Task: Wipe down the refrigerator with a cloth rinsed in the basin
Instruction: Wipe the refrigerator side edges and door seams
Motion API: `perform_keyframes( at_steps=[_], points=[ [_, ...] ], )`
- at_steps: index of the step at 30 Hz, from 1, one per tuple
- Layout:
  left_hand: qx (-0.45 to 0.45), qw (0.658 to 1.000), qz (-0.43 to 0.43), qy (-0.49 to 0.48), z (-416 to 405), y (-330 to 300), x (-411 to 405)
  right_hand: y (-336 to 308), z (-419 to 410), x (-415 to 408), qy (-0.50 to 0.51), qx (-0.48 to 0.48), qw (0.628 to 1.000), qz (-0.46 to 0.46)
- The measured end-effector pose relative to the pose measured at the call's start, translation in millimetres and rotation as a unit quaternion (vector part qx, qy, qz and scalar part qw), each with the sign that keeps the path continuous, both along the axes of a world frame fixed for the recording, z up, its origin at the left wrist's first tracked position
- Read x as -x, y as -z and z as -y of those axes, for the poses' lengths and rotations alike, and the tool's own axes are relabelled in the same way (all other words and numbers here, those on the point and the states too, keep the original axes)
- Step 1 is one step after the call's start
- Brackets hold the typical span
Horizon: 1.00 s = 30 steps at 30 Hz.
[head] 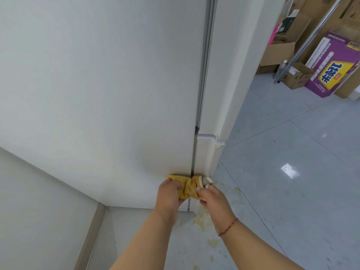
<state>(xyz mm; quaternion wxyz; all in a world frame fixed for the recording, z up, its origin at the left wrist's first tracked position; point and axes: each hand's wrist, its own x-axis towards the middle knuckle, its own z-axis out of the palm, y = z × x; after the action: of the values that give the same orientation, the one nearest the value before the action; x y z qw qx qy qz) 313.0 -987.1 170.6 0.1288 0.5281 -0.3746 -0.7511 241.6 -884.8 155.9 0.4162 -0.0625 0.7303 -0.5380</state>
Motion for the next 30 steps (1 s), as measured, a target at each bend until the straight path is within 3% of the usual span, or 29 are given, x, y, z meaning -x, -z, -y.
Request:
perform_keyframes(
  at_steps=[3, 6, 12, 20, 24, 30],
  points=[
    [-0.042, 0.999, 0.021, -0.019, -9.9, 41.9, -17.3, 37.8, -6.2, -6.2, 0.125, 0.097, 0.966, 0.203],
    [-0.081, 0.995, 0.05, -0.035, -14.4, 88.3, -27.6, 85.6, -10.4, -9.2, 0.191, 0.094, 0.932, 0.292],
    [-0.065, 0.992, 0.11, -0.01, -12.2, 188.1, -26.7, 187.4, -16.4, -4.2, 0.24, 0.053, 0.907, 0.342],
    [-0.048, 0.987, 0.152, 0.013, -11.6, 309.9, -20.3, 294.0, -18.6, 2.0, 0.202, 0.025, 0.904, 0.376],
    [-0.061, 0.988, 0.143, 0.008, -12.0, 357.7, -13.6, 337.8, -12.2, 6.6, 0.22, 0.0, 0.901, 0.375],
    [-0.087, 0.989, 0.121, 0.012, -12.4, 408.2, -3.5, 385.3, 4.2, 13.2, 0.283, 0.025, 0.864, 0.416]
  ],
)
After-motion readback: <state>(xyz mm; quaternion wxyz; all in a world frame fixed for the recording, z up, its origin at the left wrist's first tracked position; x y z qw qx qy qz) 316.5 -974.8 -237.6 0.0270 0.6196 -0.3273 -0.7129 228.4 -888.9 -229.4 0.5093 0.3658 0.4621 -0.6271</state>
